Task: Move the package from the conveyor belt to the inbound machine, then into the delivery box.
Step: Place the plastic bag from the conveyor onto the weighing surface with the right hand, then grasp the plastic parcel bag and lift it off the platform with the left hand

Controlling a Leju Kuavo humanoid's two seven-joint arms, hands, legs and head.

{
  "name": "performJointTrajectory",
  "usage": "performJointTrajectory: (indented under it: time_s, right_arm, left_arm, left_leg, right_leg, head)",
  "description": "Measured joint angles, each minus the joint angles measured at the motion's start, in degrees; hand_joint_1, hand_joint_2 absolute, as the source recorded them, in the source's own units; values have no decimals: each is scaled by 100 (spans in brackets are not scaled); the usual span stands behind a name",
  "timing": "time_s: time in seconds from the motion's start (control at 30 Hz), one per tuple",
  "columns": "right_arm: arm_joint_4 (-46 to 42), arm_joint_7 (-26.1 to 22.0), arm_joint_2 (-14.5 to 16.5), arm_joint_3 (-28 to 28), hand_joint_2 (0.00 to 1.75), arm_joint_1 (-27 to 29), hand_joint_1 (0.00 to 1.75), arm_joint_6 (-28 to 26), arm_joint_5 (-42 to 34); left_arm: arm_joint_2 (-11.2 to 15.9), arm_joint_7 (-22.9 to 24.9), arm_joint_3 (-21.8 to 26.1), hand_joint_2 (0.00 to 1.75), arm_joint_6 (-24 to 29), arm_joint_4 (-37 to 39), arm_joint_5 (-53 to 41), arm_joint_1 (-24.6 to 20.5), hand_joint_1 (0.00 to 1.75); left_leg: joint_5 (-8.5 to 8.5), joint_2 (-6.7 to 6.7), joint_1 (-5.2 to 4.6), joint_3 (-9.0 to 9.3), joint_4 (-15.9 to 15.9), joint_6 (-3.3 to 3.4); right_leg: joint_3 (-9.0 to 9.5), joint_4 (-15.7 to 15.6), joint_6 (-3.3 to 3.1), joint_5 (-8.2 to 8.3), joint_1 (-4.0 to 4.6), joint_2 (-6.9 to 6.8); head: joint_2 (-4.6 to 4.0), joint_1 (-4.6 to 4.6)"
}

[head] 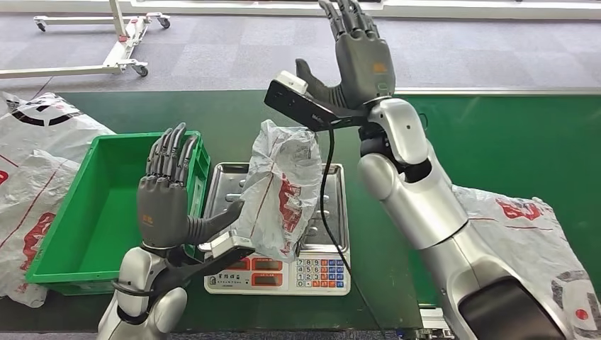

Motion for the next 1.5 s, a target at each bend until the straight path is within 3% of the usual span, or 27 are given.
performJointTrajectory:
  time_s: [0.07,0.4,0.5,0.6,0.67,0.8,0.93,1.03,1.13,1.4,1.5]
  right_arm:
    - [-353,-55,-171,-60,0,-29,0,74,-24]
    - [-1264,23,-958,-264,0,-23,0,-54,-58]
    - [-1401,-35,-1110,-296,0,43,0,30,-143]
    - [-1616,-228,-1344,-309,0,387,0,14,-190]
    - [-1759,-347,-1525,-309,0,728,0,-49,-289]
    - [-2078,-486,-1918,-317,0,1513,0,-293,-550]
    - [-2262,-544,-2222,-353,0,2173,0,-477,-669]
    - [-2273,-565,-2338,-359,0,2434,0,-486,-786]
    - [-2273,-574,-2386,-359,0,2583,0,-483,-885]
    - [-2398,-582,-2394,-363,0,2979,0,-571,-919]
    - [-2464,-590,-2371,-367,0,3069,0,-590,-871]
  left_arm:
    - [10,90,-1,175,-63,65,-276,-111,0]
    - [142,247,-5,175,-380,178,-485,-365,0]
    - [252,114,-64,175,-1089,282,-470,-503,0]
    - [449,-310,-192,175,-2042,659,113,-806,0]
    - [629,-618,-313,175,-2639,1096,709,-1213,0]
    - [1085,-1211,-705,175,-4103,2358,2281,-2584,0]
    - [1268,-1097,-1190,175,-5094,3355,3359,-3836,0]
    - [1338,-938,-1528,175,-5306,3774,3828,-4375,0]
    - [1368,-898,-1770,175,-5350,4028,4027,-4620,0]
    - [1347,-900,-2587,175,-5162,4710,4077,-4718,0]
    - [1329,-1003,-2912,44,-5108,4981,4064,-4604,0]
  left_leg:
    - [0,0,0,1,0,0]
    - [0,5,0,1,0,0]
    - [0,2,0,2,1,0]
    - [2,-7,2,3,1,0]
    - [8,-10,3,2,2,-1]
    - [17,-9,4,0,3,-4]
    - [18,-4,4,-5,2,-5]
    - [17,6,4,-6,2,-4]
    - [17,8,3,-7,2,-4]
    - [17,7,3,-9,0,-4]
    - [17,8,3,-9,-1,-4]
  right_leg:
    - [1,0,0,1,0,-1]
    - [-2,0,-1,4,0,2]
    - [-2,-2,-1,4,2,1]
    - [2,-3,-1,4,6,-4]
    - [2,-2,-2,7,7,-7]
    - [-2,-2,-11,21,8,-11]
    - [-5,0,-12,25,6,-5]
    - [-9,1,-12,25,3,6]
    - [-13,1,-12,24,3,6]
    - [-13,1,-12,24,3,3]
    - [-13,1,-12,24,3,5]
  head:
    - [0,1]
    - [0,1]
    - [0,1]
    - [0,1]
    - [0,2]
    - [0,0]
    - [0,1]
    - [0,1]
    - [0,2]
    - [0,1]
    - [0,1]
